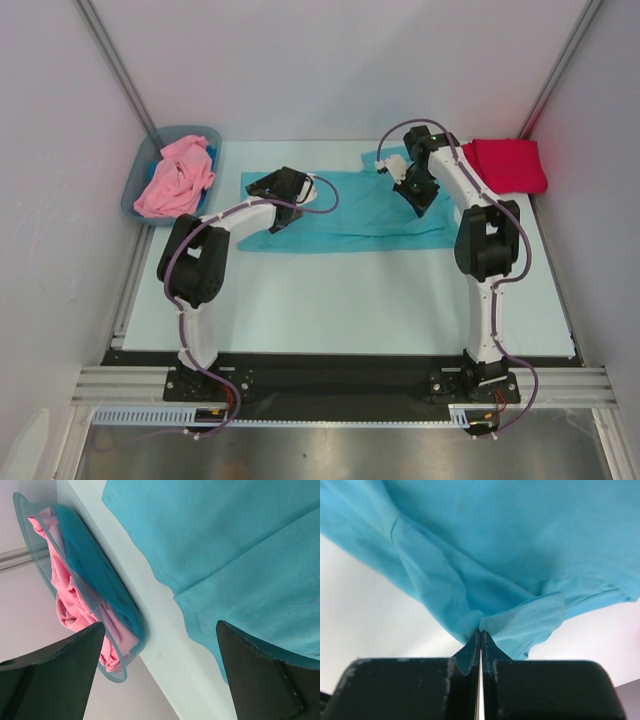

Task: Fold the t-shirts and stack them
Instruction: Fold the tshirt

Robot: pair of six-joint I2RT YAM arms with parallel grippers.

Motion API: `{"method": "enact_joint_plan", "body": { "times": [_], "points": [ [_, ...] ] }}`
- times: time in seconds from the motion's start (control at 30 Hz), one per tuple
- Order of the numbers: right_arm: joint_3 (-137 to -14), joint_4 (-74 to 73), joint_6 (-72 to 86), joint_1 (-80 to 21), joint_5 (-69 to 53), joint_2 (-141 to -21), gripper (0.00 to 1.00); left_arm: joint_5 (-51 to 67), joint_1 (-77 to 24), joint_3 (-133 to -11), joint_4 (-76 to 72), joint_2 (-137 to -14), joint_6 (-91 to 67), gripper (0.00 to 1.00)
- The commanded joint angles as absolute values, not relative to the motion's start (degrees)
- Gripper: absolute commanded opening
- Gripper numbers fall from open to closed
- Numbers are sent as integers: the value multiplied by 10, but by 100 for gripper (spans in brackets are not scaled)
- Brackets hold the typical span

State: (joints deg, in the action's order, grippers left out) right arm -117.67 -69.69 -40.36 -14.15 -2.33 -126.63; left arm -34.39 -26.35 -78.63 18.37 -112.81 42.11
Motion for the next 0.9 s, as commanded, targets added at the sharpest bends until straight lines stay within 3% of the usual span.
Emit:
{"method": "enact_joint_plan", "body": {
  "times": [0.0,0.27,0.33,0.37,0.57,0.7,0.87],
  "points": [
    [-1160,-745,-422,-141,-29,-1224,0,-356,-267,-791,171,-1117,427,100],
    [-1139,-799,-448,-142,-60,-1223,0,-357,-267,-788,169,-1116,428,100],
    [-1140,-812,-456,-144,-63,-1229,6,-358,-267,-788,169,-1116,429,100],
    [-1139,-822,-459,-144,-63,-1230,14,-357,-267,-787,168,-1117,430,100],
    [-1149,-869,-486,-145,-76,-1243,26,-359,-266,-786,164,-1117,432,100],
    [-1149,-867,-500,-147,-48,-1241,27,-361,-265,-787,163,-1121,433,100],
    [-1244,-810,-457,-126,-40,-1272,27,-361,-265,-789,162,-1122,432,100]
  ]
}}
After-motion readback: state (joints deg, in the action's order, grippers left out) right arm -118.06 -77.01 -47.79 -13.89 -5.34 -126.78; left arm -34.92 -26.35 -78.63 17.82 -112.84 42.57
